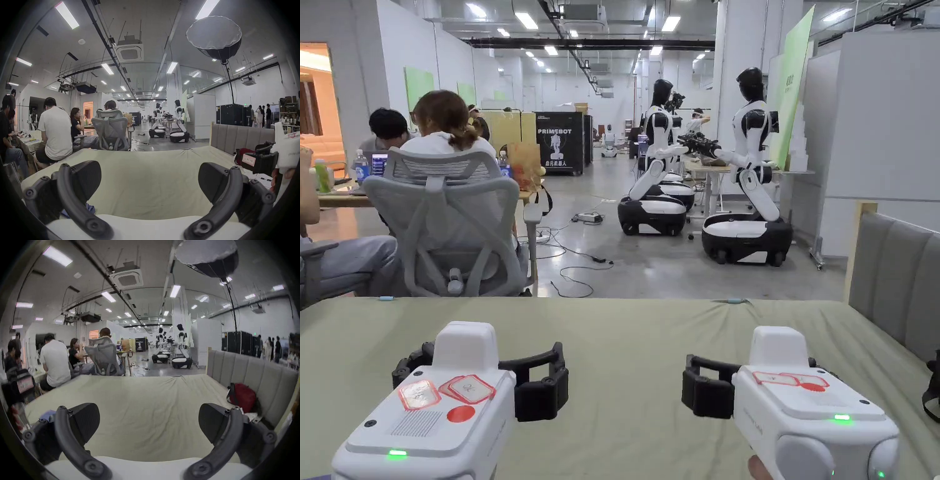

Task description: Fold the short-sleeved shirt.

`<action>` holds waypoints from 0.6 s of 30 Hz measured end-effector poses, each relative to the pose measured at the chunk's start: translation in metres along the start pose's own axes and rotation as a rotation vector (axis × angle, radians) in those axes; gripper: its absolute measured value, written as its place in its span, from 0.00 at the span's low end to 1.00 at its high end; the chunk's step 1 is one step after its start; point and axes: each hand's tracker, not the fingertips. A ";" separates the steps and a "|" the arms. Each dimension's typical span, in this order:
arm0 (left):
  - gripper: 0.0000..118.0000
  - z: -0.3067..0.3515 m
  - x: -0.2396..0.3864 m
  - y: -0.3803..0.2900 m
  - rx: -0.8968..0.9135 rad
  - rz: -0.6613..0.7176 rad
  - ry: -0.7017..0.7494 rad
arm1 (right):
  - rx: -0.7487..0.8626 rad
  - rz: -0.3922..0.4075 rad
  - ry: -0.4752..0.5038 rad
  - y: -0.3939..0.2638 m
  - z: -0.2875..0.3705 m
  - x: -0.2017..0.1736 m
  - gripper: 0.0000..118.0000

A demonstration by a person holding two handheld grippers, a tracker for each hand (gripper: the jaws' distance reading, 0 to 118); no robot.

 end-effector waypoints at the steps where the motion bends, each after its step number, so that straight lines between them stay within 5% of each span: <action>1: 1.00 0.000 0.000 -0.001 -0.002 0.000 0.002 | -0.007 0.008 0.007 0.001 0.000 0.001 1.00; 9: 1.00 0.000 -0.001 -0.004 -0.019 0.011 0.002 | 0.034 0.098 -0.106 0.000 0.004 -0.014 1.00; 14: 1.00 0.000 0.001 -0.004 -0.014 0.009 -0.003 | 0.012 -0.018 0.005 -0.001 0.007 -0.009 1.00; 18: 1.00 0.000 0.000 -0.005 -0.019 0.010 -0.003 | -0.012 -0.045 -0.026 0.003 0.010 -0.013 1.00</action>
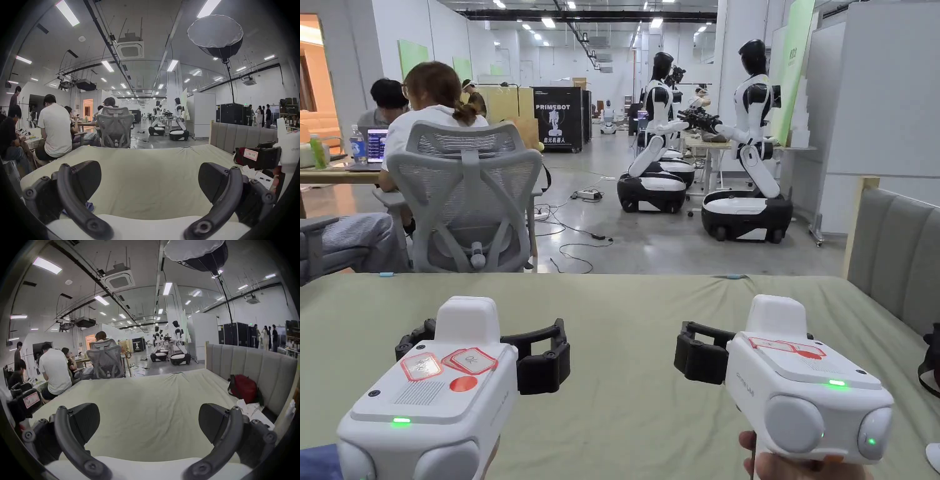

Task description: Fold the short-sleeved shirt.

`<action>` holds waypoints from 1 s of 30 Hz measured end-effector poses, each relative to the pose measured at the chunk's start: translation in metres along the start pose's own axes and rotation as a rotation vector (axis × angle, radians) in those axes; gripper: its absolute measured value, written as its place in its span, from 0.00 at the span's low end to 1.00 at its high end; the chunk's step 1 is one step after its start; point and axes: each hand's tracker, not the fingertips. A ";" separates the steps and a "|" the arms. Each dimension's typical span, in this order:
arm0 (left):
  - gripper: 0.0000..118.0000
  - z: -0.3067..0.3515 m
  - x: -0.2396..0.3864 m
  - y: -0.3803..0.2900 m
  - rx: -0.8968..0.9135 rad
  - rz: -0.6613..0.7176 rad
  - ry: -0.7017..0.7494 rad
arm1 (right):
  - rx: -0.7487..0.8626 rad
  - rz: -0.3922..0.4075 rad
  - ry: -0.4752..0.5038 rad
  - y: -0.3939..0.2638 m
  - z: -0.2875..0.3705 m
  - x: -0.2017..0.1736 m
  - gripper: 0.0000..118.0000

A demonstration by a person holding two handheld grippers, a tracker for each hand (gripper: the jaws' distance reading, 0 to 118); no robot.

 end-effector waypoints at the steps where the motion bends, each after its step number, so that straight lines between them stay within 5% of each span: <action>1: 1.00 0.000 0.000 0.000 -0.001 0.000 0.001 | -0.006 0.007 -0.026 0.000 0.001 -0.002 1.00; 8: 1.00 0.000 0.000 -0.002 -0.006 -0.002 0.009 | 0.035 0.097 -0.133 -0.002 0.004 -0.016 1.00; 15: 1.00 0.000 0.001 -0.002 -0.006 -0.005 0.007 | 0.025 0.022 -0.053 0.001 0.007 -0.005 1.00; 30: 1.00 -0.001 0.003 -0.001 -0.003 -0.021 0.006 | 0.043 0.030 -0.055 0.005 0.010 -0.004 1.00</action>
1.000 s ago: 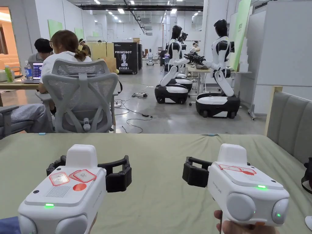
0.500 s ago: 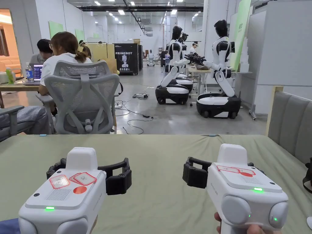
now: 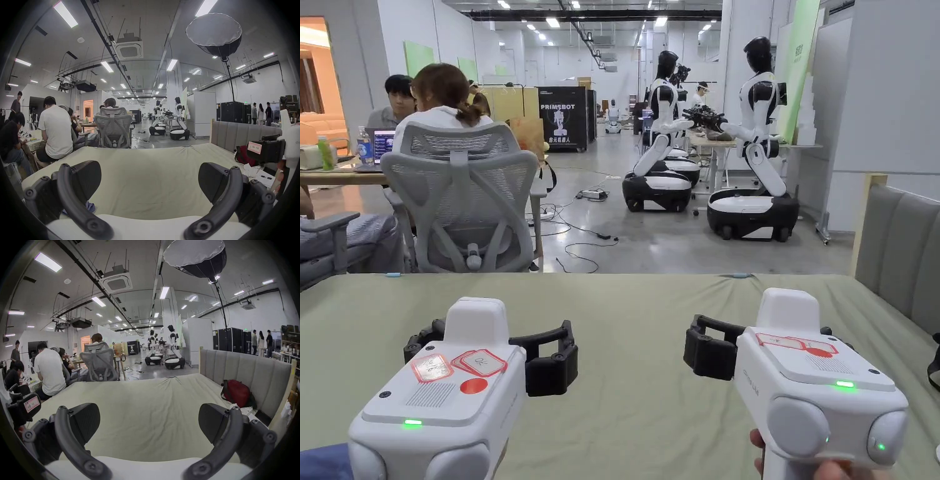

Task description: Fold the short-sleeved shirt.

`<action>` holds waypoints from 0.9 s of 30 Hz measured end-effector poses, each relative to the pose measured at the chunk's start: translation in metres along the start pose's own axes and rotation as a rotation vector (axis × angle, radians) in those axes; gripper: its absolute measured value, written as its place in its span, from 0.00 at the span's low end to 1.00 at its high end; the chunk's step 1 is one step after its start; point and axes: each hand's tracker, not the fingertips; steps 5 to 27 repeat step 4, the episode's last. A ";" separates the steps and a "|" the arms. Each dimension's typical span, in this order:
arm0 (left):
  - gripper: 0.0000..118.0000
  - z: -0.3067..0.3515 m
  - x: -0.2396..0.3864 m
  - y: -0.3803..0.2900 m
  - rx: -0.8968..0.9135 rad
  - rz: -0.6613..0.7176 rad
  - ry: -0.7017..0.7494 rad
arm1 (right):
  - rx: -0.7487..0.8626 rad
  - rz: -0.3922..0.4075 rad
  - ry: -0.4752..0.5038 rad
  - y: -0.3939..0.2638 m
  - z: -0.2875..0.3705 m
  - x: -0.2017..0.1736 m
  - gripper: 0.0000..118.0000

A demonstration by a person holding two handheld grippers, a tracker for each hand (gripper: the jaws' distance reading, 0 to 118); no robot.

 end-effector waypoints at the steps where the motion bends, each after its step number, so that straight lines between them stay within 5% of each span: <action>1: 1.00 0.000 0.000 0.000 0.000 0.001 0.000 | 0.004 0.009 -0.003 -0.001 0.000 -0.001 1.00; 27: 1.00 0.000 0.000 -0.001 0.002 0.004 -0.001 | -0.006 0.029 0.005 -0.004 -0.002 -0.002 1.00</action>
